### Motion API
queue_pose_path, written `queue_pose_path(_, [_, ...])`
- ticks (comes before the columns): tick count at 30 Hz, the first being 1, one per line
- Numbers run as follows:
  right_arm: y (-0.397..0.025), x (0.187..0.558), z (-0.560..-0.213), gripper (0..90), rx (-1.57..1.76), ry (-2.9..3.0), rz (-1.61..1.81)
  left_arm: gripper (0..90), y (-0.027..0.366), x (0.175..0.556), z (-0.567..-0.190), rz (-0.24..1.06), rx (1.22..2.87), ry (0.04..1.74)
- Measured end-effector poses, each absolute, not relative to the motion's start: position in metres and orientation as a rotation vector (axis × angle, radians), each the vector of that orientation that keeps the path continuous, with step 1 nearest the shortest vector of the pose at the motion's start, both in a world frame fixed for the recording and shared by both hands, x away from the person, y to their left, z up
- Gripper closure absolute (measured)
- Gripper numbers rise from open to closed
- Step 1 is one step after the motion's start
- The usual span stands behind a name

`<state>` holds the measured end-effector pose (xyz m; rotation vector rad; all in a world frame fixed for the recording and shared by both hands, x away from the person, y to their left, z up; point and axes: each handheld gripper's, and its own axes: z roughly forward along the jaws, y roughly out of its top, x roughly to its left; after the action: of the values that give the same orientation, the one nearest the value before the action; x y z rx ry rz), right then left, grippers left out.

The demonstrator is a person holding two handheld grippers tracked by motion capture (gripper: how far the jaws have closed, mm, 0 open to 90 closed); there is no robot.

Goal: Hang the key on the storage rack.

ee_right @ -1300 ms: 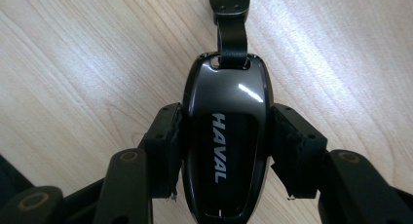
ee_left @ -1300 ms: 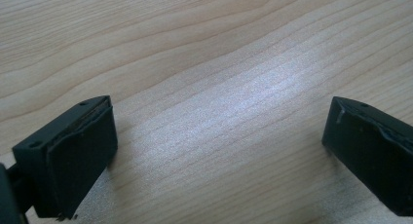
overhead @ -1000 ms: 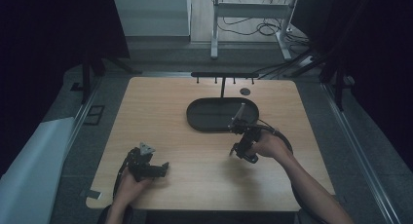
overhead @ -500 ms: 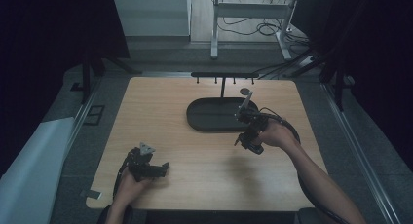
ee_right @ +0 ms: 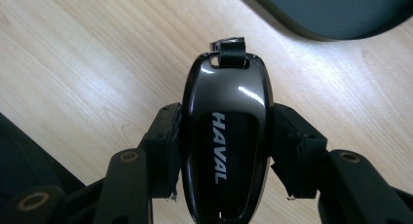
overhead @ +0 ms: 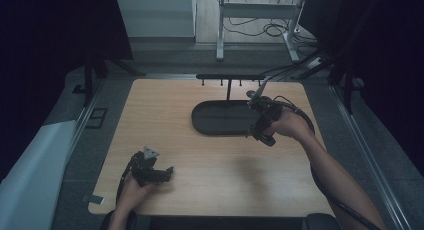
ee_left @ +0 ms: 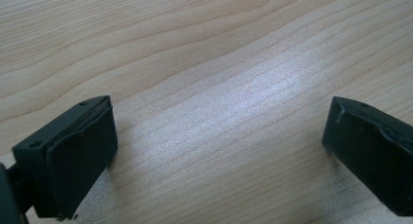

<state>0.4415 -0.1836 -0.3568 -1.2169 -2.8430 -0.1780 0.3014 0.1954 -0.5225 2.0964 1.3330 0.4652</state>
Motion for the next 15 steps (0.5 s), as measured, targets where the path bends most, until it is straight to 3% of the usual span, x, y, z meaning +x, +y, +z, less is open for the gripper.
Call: queue_pose_path(15, [-0.2,0.467,-0.333,48.6,-1.353,-2.806,-0.2,0.0,0.195,0.301,-0.522,0.465,2.096,1.333])
